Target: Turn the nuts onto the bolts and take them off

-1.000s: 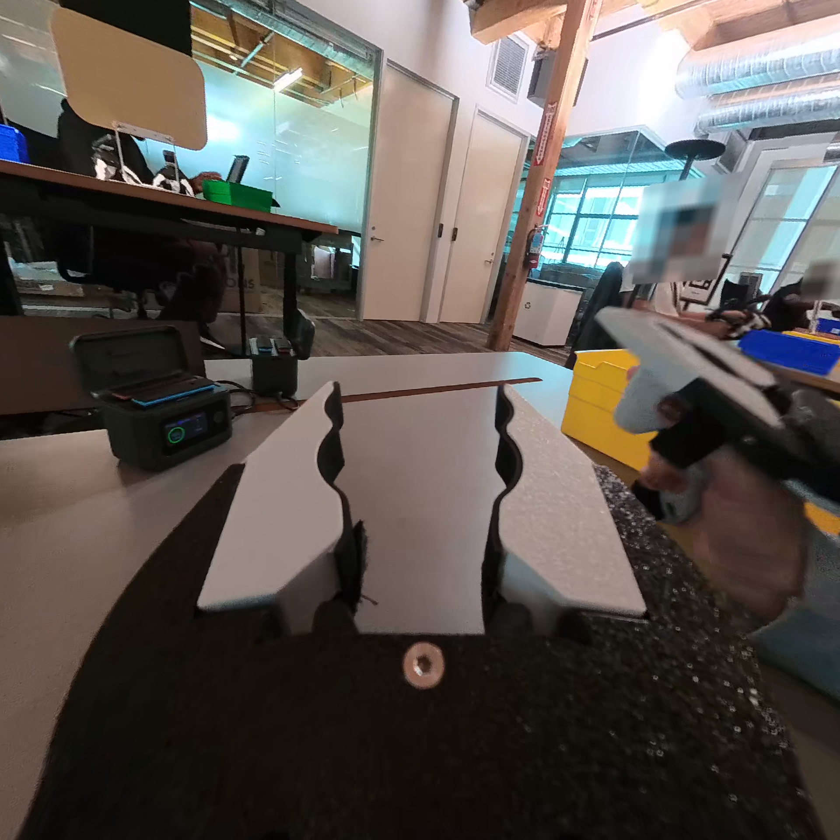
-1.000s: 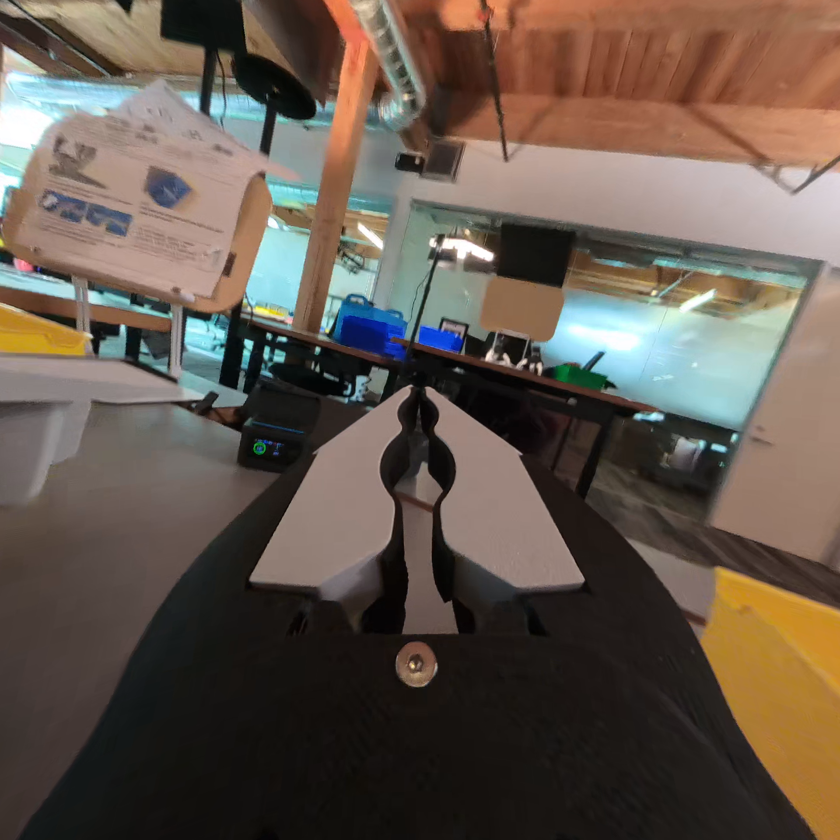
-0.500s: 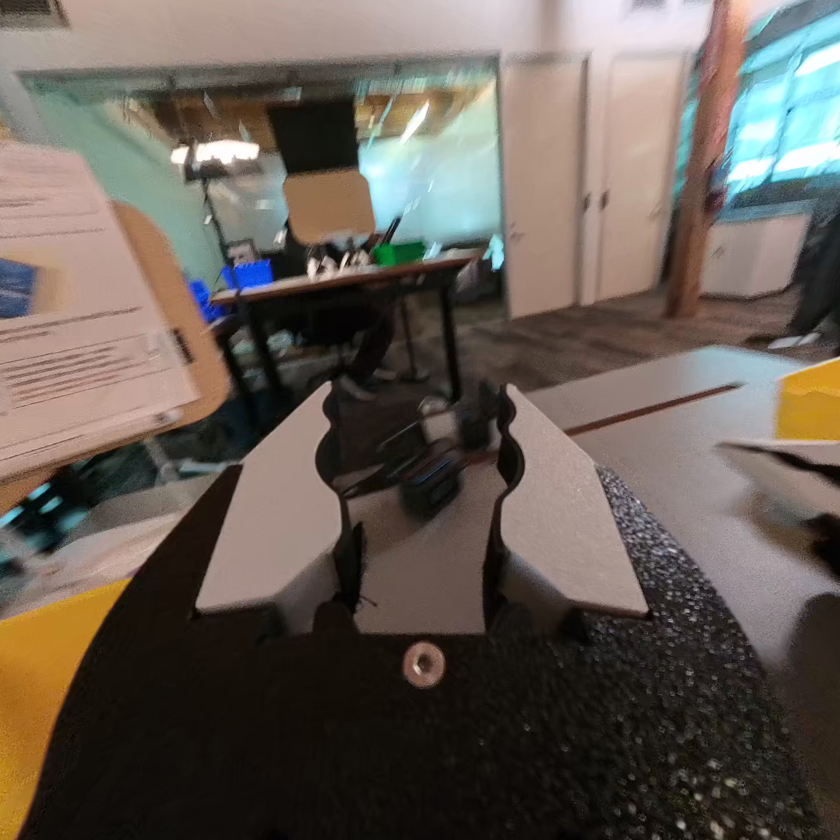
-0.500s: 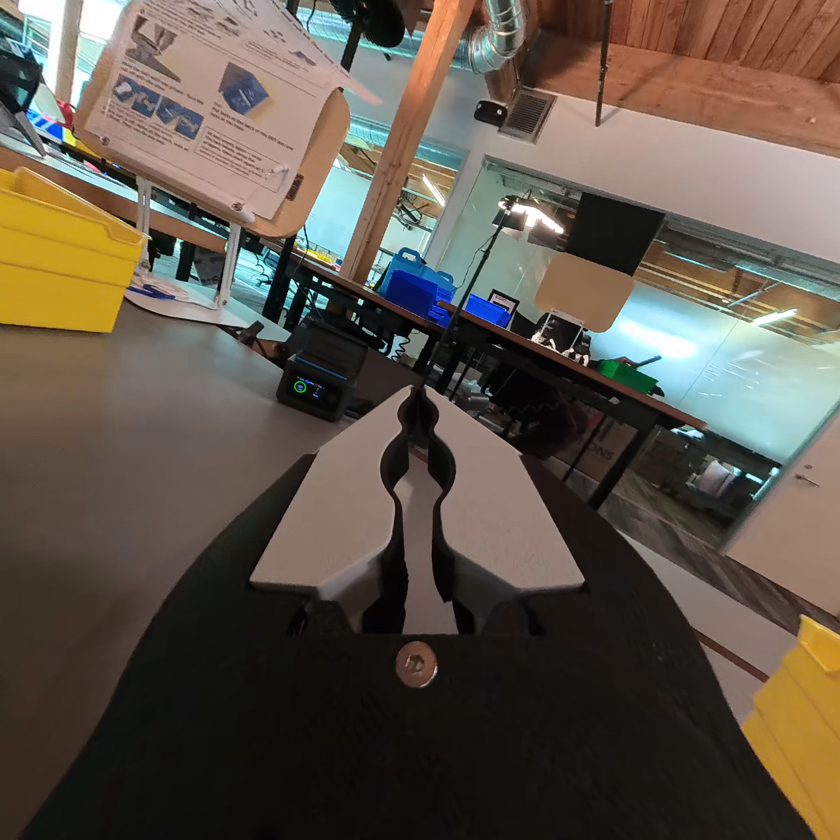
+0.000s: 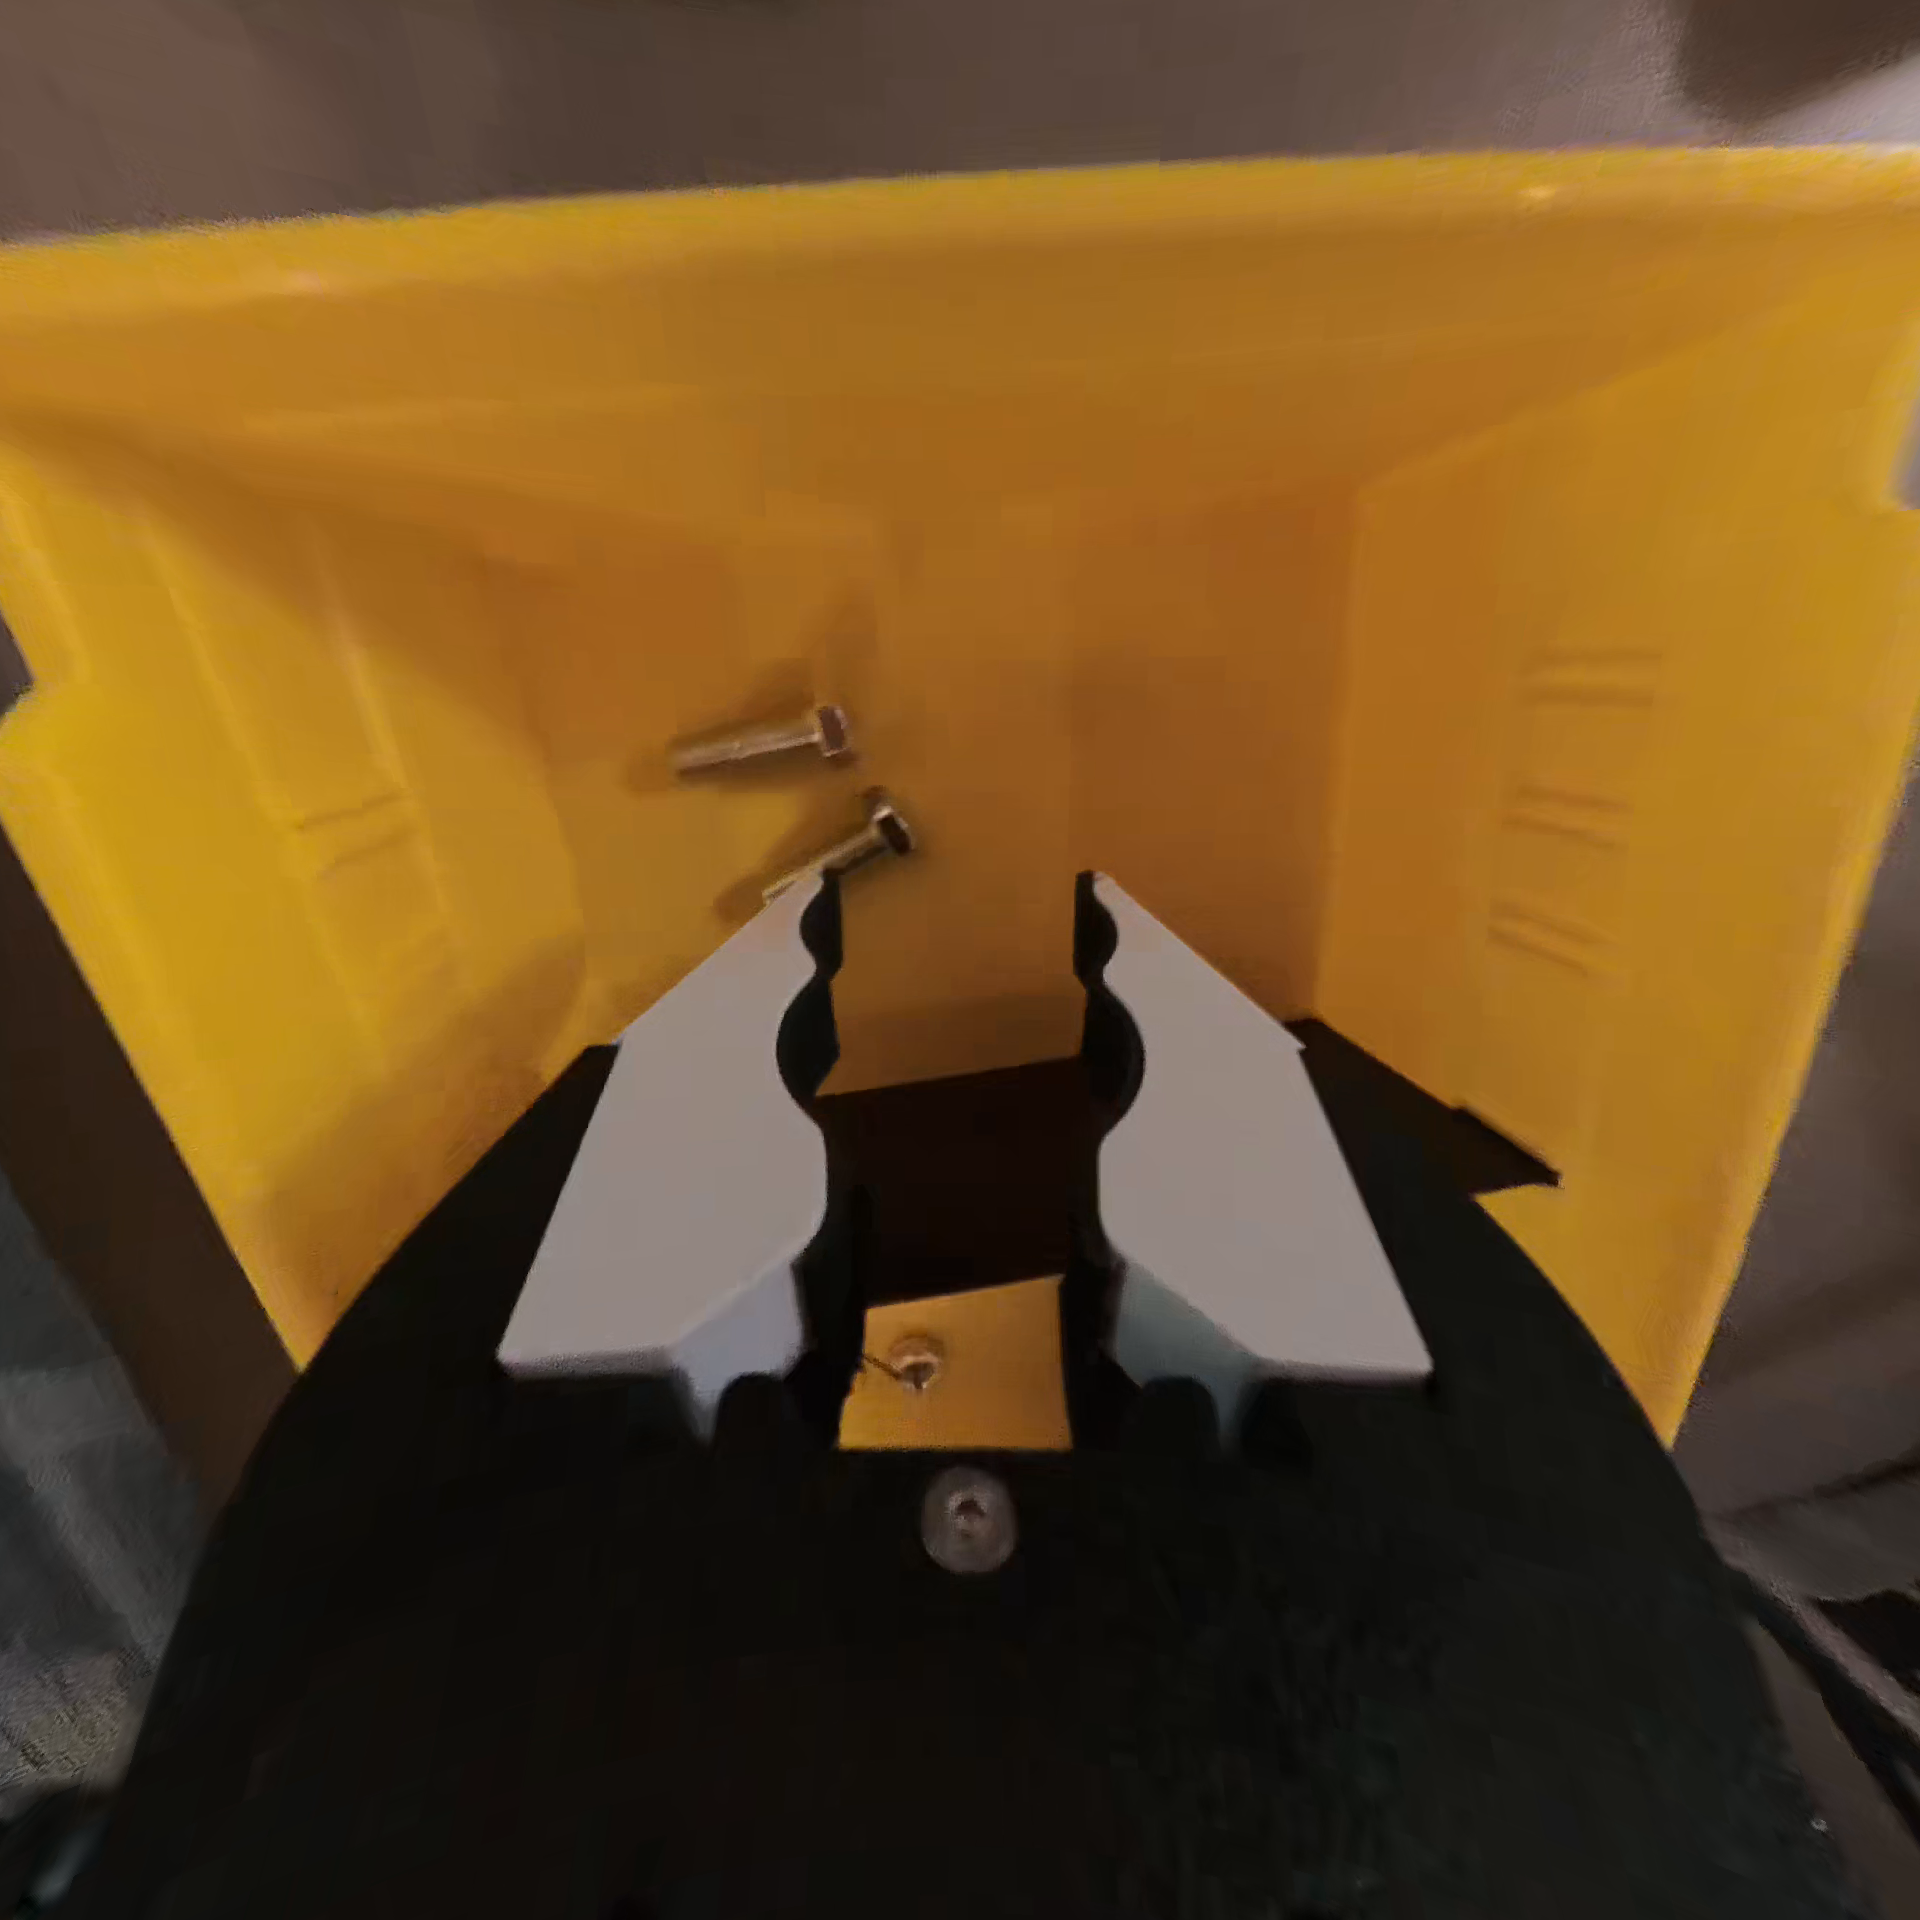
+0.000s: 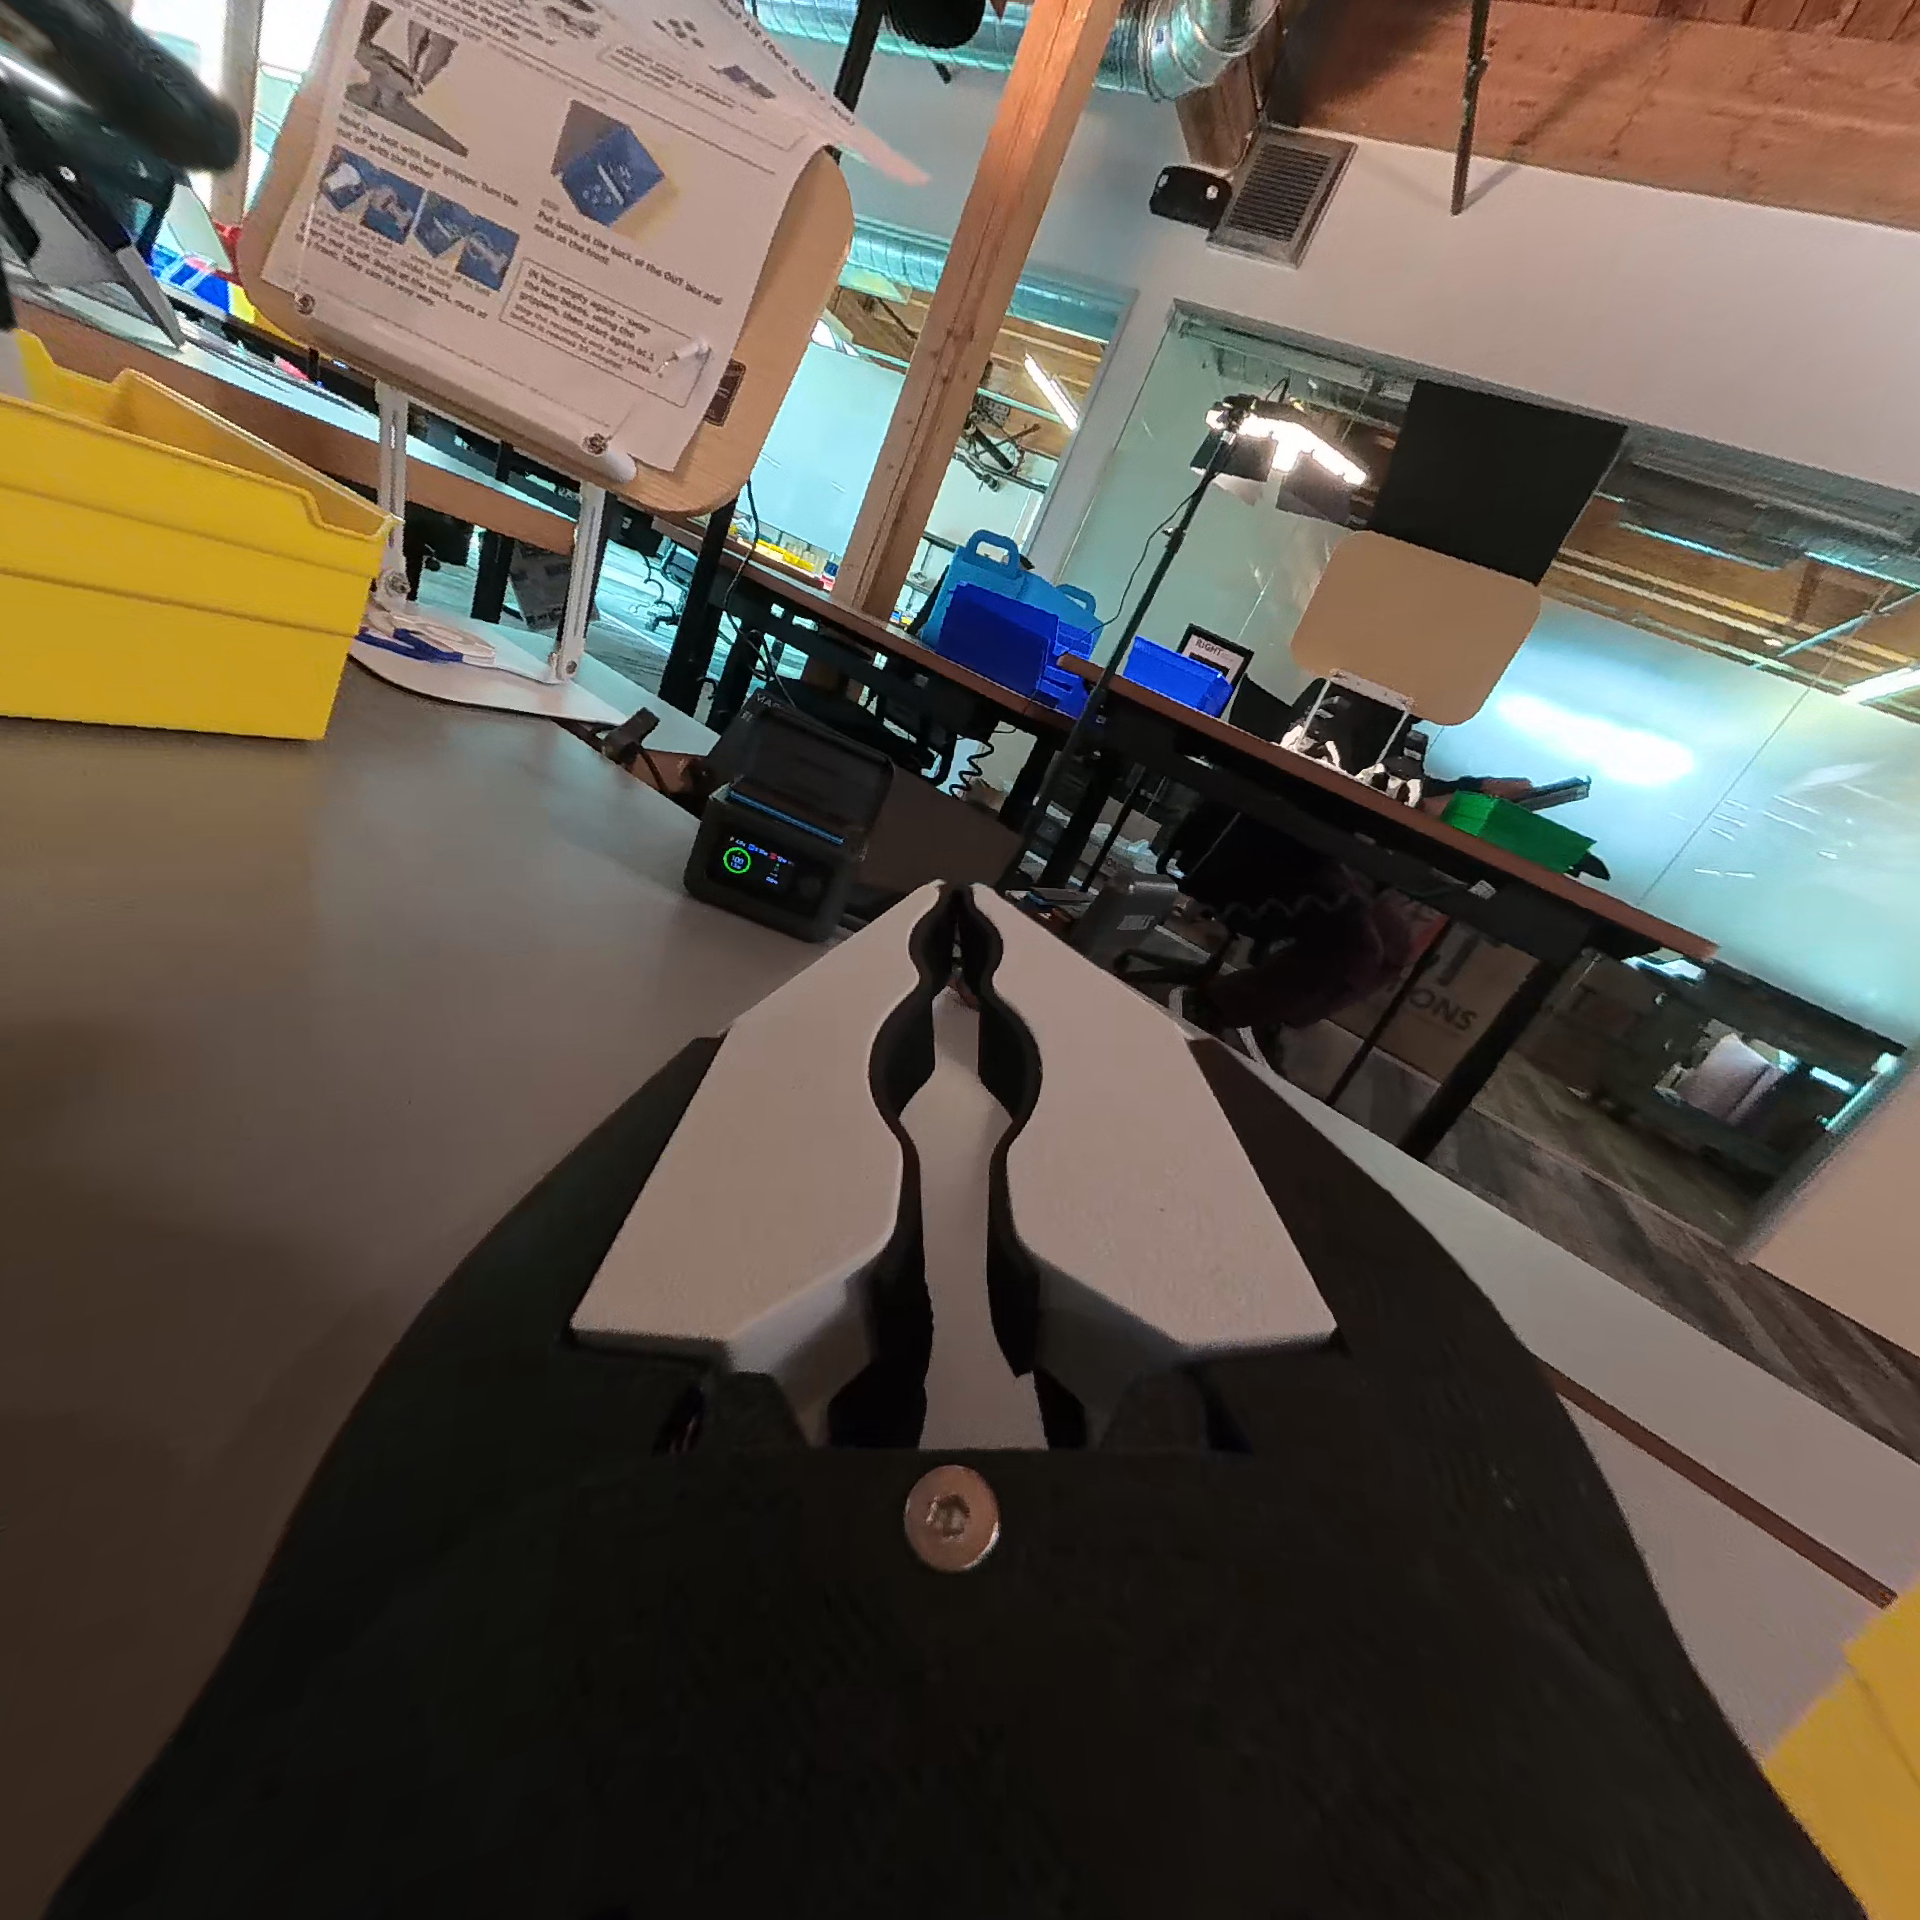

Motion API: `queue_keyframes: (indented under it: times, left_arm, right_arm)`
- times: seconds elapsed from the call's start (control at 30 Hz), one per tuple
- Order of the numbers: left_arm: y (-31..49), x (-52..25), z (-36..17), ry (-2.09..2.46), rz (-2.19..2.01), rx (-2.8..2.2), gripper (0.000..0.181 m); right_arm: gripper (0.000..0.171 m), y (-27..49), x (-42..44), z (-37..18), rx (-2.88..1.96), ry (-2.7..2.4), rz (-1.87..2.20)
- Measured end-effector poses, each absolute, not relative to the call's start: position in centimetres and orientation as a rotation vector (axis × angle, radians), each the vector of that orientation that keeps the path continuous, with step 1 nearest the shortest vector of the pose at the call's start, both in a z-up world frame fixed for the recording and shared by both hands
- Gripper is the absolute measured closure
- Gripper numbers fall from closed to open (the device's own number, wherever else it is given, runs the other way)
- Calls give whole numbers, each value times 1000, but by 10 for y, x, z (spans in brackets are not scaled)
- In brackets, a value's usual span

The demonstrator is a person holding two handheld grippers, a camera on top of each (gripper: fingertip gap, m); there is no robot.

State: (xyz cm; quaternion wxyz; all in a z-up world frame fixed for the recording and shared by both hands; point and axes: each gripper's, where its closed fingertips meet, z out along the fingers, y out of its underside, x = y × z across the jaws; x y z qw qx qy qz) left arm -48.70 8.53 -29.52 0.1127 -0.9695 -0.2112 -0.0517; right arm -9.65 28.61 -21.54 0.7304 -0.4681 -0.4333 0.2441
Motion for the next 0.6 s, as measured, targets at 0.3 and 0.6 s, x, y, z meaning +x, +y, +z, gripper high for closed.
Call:
queue_keyframes:
  times: [0.3, 0.6]
  left_arm:
    - [74, -504, -327, -1008, -214, -2896, 129]
    - [72, -508, -333, -1078, -220, -2859, 144]
  right_arm:
    - [171, 285, -101, -217, -1035, -968, 554]
    - [171, 286, -104, -217, -1046, -965, 572]
